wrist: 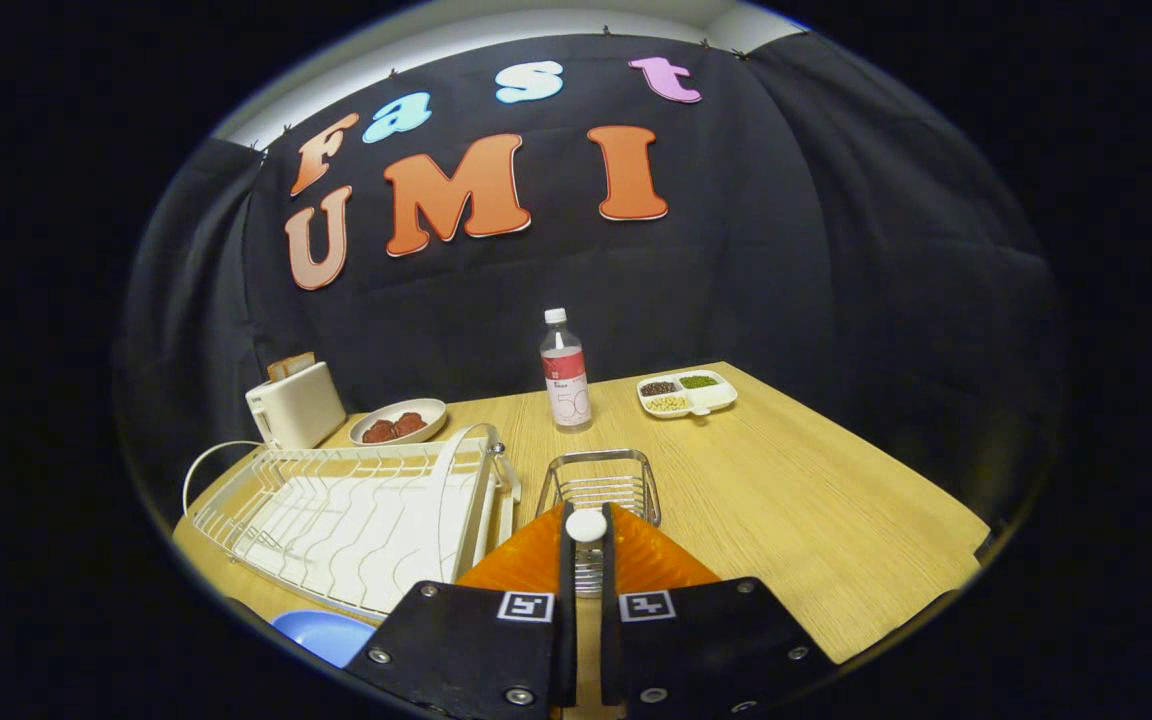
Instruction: Take the plate from the dish rack, then take the spoon from the basket and place it into the plate.
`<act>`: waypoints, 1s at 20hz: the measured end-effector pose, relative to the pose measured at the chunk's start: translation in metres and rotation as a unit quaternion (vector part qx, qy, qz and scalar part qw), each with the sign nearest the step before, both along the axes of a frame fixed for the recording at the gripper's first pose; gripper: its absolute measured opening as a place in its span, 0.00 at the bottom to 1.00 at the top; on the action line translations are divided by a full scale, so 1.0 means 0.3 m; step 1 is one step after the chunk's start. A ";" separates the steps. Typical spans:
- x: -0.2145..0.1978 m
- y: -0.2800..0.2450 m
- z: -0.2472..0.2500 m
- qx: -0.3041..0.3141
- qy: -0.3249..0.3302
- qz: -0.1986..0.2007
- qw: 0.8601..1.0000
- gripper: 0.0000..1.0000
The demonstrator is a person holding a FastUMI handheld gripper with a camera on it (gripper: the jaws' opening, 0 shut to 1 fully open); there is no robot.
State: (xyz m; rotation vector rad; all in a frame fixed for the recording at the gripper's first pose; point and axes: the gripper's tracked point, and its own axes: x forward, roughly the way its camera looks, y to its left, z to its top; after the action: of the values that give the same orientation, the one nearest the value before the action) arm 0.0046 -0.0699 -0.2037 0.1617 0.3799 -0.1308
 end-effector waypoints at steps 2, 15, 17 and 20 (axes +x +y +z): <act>-0.005 -0.017 0.040 -0.007 -0.015 -0.006 1.000 0.09; -0.161 0.034 0.359 -0.007 -0.093 0.042 0.995 0.09; -0.198 0.071 0.389 -0.015 -0.101 0.064 0.993 0.09; -0.258 0.162 0.406 -0.031 -0.117 0.115 0.986 0.09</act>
State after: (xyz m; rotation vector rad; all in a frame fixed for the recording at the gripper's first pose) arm -0.0729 -0.0213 -0.0819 0.0694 0.1585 0.1039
